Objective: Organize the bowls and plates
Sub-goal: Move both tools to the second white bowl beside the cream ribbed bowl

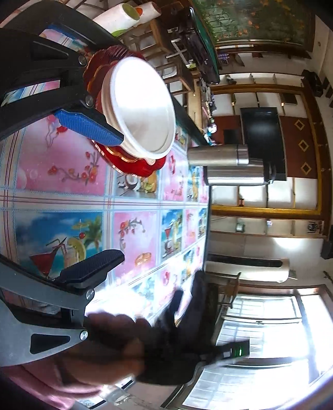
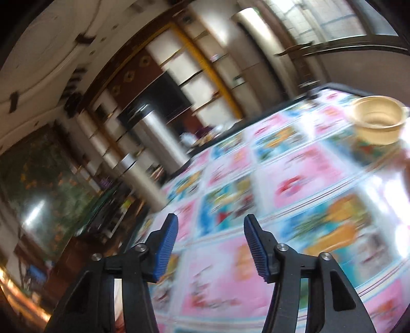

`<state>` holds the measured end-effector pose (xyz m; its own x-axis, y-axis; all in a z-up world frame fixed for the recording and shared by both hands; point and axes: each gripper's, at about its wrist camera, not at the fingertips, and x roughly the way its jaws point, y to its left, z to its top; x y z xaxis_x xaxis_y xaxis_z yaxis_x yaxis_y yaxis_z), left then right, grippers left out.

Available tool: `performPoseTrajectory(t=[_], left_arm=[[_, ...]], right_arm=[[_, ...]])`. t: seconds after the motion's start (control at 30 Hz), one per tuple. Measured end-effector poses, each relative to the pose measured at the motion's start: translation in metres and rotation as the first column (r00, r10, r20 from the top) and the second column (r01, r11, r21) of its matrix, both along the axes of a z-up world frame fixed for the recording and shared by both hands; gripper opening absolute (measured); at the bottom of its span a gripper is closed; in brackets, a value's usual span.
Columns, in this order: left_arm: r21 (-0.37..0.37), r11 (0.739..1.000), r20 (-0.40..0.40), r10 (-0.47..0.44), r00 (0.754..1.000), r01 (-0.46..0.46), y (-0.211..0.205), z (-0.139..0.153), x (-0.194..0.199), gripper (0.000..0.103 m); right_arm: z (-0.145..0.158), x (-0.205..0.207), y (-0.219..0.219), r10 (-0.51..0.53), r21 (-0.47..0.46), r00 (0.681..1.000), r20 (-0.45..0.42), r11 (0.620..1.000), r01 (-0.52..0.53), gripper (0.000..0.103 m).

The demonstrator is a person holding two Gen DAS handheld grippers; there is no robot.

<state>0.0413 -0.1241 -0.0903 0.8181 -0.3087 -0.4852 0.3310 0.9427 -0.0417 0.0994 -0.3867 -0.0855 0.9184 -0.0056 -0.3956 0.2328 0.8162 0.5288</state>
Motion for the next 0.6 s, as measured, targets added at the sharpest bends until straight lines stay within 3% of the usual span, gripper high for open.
performPoseTrajectory(t=[0.17,0.33,0.37,0.4,0.5,0.6], left_arm=[[0.028,1.0,-0.018,0.007,1.0,-0.006,-0.01,-0.007,-0.005,0.084],[0.056,0.998,-0.027,0.01,1.0,-0.008,-0.019,-0.011,-0.002,0.084],[0.062,0.998,-0.028,0.007,1.0,-0.005,-0.019,-0.011,-0.003,0.084],[0.068,0.998,-0.03,0.002,1.0,0.0,-0.022,-0.011,-0.004,0.084],[0.084,0.996,-0.041,-0.013,0.999,0.016,-0.03,-0.013,-0.004,0.084],[0.095,0.995,-0.049,-0.033,0.998,0.037,-0.04,-0.013,-0.003,0.084]], right_arm=[[0.005,-0.018,-0.068,-0.226,-0.029,0.973,-0.043,0.974,0.225,0.058],[0.019,-0.022,-0.13,-0.456,-0.131,0.886,-0.082,0.886,0.444,0.068],[0.022,-0.018,-0.142,-0.473,-0.143,0.876,-0.095,0.877,0.459,0.076],[0.023,-0.012,-0.155,-0.485,-0.154,0.868,-0.105,0.87,0.468,0.077],[0.027,0.004,-0.189,-0.527,-0.185,0.838,-0.143,0.846,0.5,0.077],[0.02,0.017,-0.22,-0.547,-0.155,0.816,-0.186,0.837,0.525,0.077]])
